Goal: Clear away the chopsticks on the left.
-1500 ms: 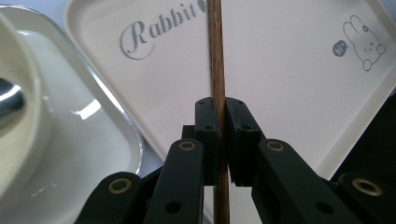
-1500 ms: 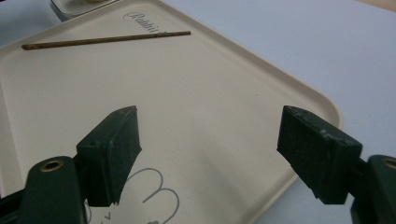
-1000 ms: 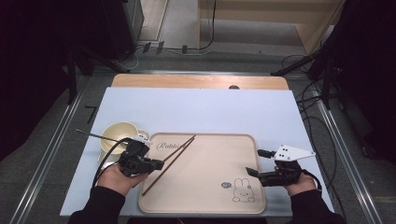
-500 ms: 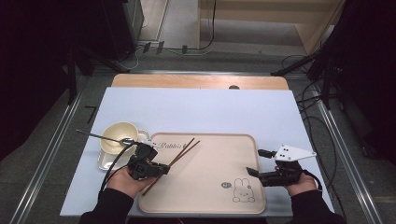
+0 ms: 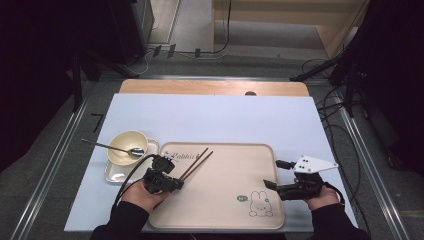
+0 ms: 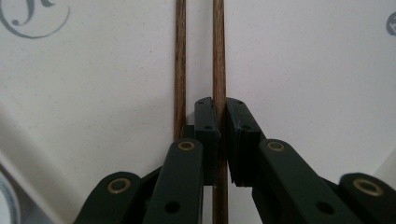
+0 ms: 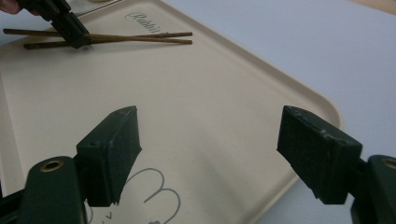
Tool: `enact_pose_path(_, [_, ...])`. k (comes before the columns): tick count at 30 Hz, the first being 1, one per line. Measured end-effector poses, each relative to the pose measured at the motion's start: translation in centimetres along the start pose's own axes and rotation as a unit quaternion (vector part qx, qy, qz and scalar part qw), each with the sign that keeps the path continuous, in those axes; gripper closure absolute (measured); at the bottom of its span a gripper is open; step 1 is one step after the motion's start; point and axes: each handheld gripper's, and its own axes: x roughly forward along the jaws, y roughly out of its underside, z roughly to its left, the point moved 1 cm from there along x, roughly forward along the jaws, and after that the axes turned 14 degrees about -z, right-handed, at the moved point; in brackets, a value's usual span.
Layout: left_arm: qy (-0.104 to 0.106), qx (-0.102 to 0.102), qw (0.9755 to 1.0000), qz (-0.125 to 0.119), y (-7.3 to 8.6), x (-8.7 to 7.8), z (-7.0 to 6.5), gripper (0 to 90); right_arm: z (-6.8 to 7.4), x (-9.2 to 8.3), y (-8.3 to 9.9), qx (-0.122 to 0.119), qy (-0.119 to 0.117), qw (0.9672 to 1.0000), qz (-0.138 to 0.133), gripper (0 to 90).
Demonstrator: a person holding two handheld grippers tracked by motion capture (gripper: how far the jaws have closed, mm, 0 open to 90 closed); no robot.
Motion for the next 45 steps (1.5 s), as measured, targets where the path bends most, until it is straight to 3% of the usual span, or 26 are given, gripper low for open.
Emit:
enact_pose_path(13, [0.003,-0.004,1.0000,0.008,0.0,0.0,0.1,81.6,0.0,0.0,0.0,0.000,-0.001,1.0000,-0.001,21.4])
enact_pose_path(18, [0.006,0.004,0.9998,0.016,-0.1,0.0,0.0,79.9,0.0,0.0,0.0,0.001,-0.002,1.0000,-0.002,21.4])
enact_pose_path(22, [0.005,0.011,0.9999,0.007,-0.5,-0.6,-0.4,75.7,0.0,0.0,0.0,0.001,-0.001,1.0000,-0.003,21.4])
enact_pose_path(30, [0.032,0.021,0.9984,-0.041,-2.1,-1.8,-0.6,53.0,0.0,0.0,0.0,0.001,-0.001,1.0000,-0.004,21.3])
enact_pose_path(36, [0.048,0.044,0.9969,-0.043,-2.9,-1.5,-0.6,39.7,-0.1,0.0,0.0,0.001,0.000,1.0000,-0.003,21.3])
enact_pose_path(38, [0.058,0.051,0.9964,-0.033,-3.2,-1.0,-0.8,39.6,-0.1,0.1,0.0,0.001,-0.001,1.0000,-0.003,21.4])
enact_pose_path(43, [0.062,0.064,0.9952,-0.041,-3.9,-0.2,-1.2,45.6,-0.2,0.1,0.1,0.004,-0.001,1.0000,0.000,21.4])
enact_pose_path(45, [0.067,0.063,0.9949,-0.042,-4.3,0.0,-1.4,52.0,-0.2,0.1,0.1,0.004,-0.001,1.0000,0.000,21.4])
